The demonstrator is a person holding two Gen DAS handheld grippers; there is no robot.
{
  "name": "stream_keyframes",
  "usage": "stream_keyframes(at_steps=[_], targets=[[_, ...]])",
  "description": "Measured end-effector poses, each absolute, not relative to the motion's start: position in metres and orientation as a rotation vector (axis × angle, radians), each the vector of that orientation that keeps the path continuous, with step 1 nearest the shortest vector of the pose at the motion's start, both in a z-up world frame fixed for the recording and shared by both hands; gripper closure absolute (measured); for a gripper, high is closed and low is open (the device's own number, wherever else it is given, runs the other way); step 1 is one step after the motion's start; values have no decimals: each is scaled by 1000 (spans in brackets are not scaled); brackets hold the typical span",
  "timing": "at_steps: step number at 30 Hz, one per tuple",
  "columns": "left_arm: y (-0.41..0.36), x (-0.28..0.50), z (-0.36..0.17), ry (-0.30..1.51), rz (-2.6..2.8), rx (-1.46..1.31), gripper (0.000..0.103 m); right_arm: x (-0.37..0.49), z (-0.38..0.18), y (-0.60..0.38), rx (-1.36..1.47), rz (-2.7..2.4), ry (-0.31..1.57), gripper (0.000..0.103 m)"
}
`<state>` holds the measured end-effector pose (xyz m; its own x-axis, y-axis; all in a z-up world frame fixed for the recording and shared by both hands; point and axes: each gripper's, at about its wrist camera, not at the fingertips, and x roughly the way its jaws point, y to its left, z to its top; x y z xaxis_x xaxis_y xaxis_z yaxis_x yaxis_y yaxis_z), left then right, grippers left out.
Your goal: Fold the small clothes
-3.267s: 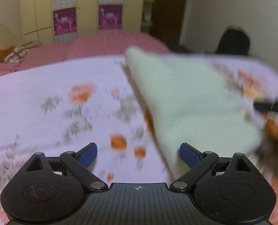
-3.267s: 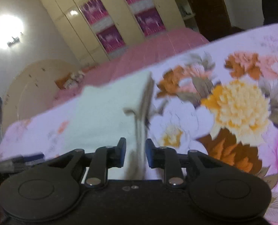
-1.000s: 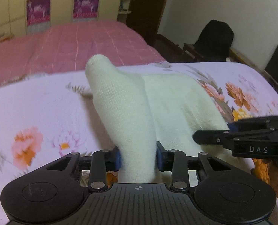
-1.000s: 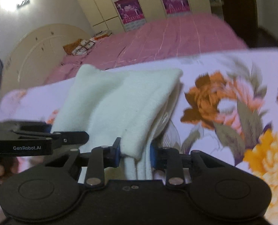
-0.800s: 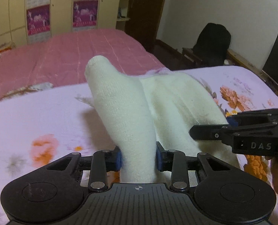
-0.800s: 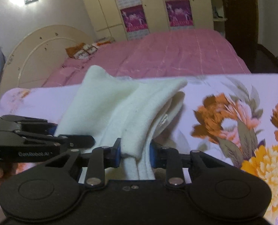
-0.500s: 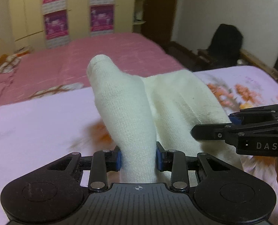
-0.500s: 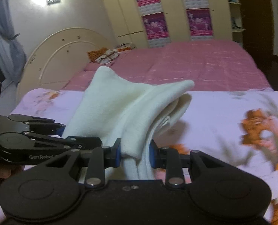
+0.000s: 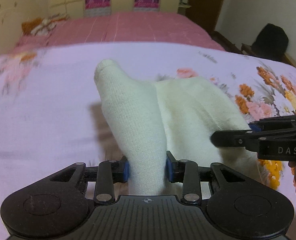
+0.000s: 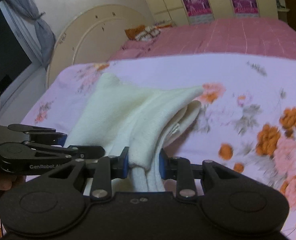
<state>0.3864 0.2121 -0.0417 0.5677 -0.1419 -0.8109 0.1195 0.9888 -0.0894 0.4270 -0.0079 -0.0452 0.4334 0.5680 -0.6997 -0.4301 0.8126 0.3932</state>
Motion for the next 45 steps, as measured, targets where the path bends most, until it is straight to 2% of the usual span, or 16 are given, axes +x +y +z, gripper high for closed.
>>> stream_keyframes(at_steps=[2, 4, 6, 8, 9, 10, 11, 12, 15, 19, 21, 26, 29, 37, 42, 45], targets=[[216, 383, -53, 939, -123, -43, 50, 429, -52, -10, 164, 604, 965, 75], [222, 376, -60, 921, -70, -44, 17, 434, -66, -16, 182, 580, 994, 74], [225, 372, -64, 896, -21, -18, 6, 436, -78, -24, 214, 563, 1014, 66], [233, 363, -58, 856, 4, -36, 7, 432, -80, -32, 258, 570, 1023, 62], [235, 356, -50, 811, 23, -24, 17, 429, -75, -37, 252, 566, 1011, 61], [239, 351, -41, 771, 25, -9, 36, 424, -64, -42, 231, 554, 955, 60], [237, 348, -33, 736, 23, 4, 40, 417, -56, -44, 216, 550, 902, 64], [233, 347, -26, 701, 12, 14, 40, 413, -46, -47, 206, 564, 852, 71], [211, 360, -23, 663, -60, 71, 40, 413, -28, -36, 120, 594, 762, 77], [195, 395, -54, 783, -47, 95, 40, 432, -37, -3, -47, 603, 786, 81], [198, 404, -74, 828, -16, 65, 39, 445, -54, 7, -121, 563, 852, 89], [208, 391, -74, 797, -2, -27, 36, 454, -61, 2, -119, 580, 867, 88], [222, 358, -61, 724, -23, -107, 36, 440, -46, -6, -107, 586, 829, 80], [215, 298, -88, 744, 42, -105, 36, 364, -32, -21, -174, 740, 756, 80], [205, 271, -99, 783, 60, -79, 36, 358, -58, -10, -291, 643, 879, 83], [203, 246, -96, 773, 53, -87, 36, 347, -52, -23, -227, 585, 876, 85]])
